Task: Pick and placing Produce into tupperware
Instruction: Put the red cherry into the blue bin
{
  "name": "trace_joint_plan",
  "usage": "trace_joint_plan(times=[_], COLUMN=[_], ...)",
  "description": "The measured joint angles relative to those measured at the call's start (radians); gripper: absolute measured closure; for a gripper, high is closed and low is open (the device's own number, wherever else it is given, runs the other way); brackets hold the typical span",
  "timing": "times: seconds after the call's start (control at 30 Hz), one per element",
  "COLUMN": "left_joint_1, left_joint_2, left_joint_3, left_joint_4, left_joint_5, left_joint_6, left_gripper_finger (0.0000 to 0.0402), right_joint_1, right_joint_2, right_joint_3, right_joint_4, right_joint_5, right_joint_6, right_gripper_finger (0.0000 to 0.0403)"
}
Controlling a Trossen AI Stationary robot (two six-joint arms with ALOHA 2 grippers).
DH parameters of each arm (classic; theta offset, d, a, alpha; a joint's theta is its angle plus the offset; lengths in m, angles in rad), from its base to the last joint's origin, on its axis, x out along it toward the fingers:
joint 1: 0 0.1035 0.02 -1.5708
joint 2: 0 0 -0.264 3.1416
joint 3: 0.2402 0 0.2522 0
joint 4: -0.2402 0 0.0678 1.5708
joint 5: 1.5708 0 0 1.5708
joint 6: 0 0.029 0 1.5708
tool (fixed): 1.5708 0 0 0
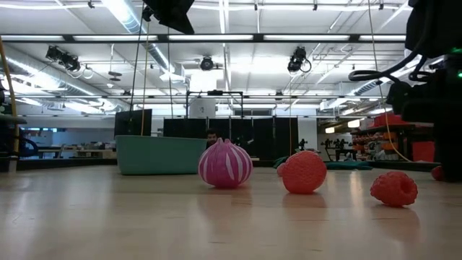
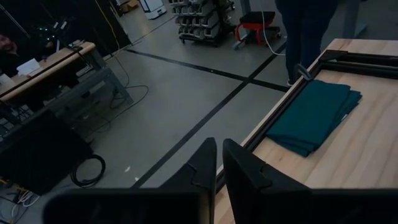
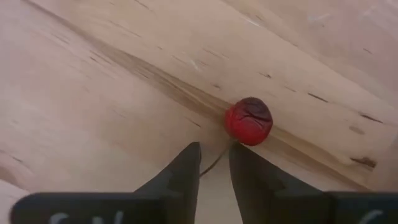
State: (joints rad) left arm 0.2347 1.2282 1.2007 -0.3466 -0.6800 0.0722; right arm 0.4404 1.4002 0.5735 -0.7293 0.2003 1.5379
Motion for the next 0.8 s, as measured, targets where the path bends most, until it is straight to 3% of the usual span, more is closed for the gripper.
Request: trace_joint_plan(times=[0.23, 0.37, 0.47, 0.63, 0.7, 0.8], left_joint_1=[0.0, 0.0, 0.0, 0.0, 0.0, 0.0], left_joint_2=[0.0, 0.0, 0.0, 0.0, 0.0, 0.0], left_joint_3=[0.0, 0.0, 0.0, 0.0, 0.0, 0.0], left_joint_4=[0.0, 0.001, 0.002, 0.003, 0.008, 0.023], left_joint_5=[0.0, 0.0, 0.0, 0.0, 0.0, 0.0], left_joint_6=[0.0, 0.0, 0.001, 0.002, 0.002, 0.002], left_gripper_finger=[0.0364, 0.0371, 0.0374, 0.0369, 0.0366, 0.0364], right_joint_1=[0.001, -0.002, -0.014, -0.073, -0.115, -0.203], right_joint_2=[-0.017, -0.021, -0.02, -0.018, -0.019, -0.019], right_joint_3=[0.002, 0.03, 0.056, 0.09, 0.103, 0.13], right_joint_4=[0.019, 0.177, 0.404, 0.911, 1.097, 1.214], right_joint_5=[0.049, 0.267, 0.445, 0.698, 0.701, 0.579], right_joint_6=[-0.095, -0.227, -0.445, -0.979, -1.13, -1.227], right_gripper_finger=[0.0394, 0.039, 0.0397, 0.0394, 0.0395, 0.0399])
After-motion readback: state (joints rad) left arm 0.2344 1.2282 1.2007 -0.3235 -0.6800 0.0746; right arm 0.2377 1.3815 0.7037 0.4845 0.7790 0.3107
